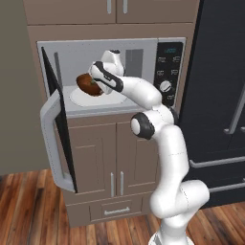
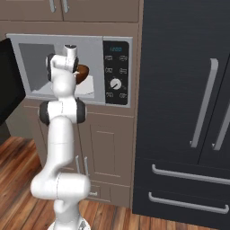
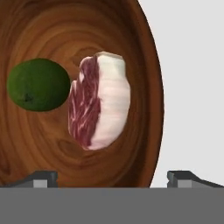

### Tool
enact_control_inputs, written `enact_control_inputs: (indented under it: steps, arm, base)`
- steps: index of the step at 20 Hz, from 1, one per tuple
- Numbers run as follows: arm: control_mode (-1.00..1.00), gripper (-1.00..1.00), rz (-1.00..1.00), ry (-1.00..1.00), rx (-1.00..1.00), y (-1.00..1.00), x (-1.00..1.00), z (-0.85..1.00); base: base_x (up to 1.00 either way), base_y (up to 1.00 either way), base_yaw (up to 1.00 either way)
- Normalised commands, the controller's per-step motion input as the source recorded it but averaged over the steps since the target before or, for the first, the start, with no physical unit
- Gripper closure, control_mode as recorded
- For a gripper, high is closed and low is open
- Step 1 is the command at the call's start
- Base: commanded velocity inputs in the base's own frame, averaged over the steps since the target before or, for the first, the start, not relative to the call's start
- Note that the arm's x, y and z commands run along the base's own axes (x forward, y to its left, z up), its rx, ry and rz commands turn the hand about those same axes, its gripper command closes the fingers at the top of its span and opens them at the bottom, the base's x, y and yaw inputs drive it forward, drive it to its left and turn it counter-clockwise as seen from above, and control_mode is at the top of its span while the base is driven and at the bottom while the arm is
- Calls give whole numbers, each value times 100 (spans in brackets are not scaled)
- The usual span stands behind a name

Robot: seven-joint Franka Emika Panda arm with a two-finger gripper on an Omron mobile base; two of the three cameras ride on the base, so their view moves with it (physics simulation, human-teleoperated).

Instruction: The microwave is finished heating the steak and lime. Take the bowl containing the food and place it on the dining counter.

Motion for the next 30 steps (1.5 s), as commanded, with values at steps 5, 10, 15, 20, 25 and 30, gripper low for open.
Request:
enact_control_inputs:
  steps: [5,10,15,20,25,30]
  arm:
    - [-100,100,-3,0,0,11,16,-20]
    - [-100,100,0,0,0,0,1,0]
    - [-100,100,0,0,0,0,0,0]
    - [-100,100,0,0,0,0,-2,-7]
    - [-100,100,0,0,0,0,-7,-15]
    - [-100,100,0,0,0,0,-20,-25]
  base:
    - [0,0,0]
    - [0,0,0]
    - [0,0,0]
    - [0,0,0]
    - [0,0,0]
    - [0,0,0]
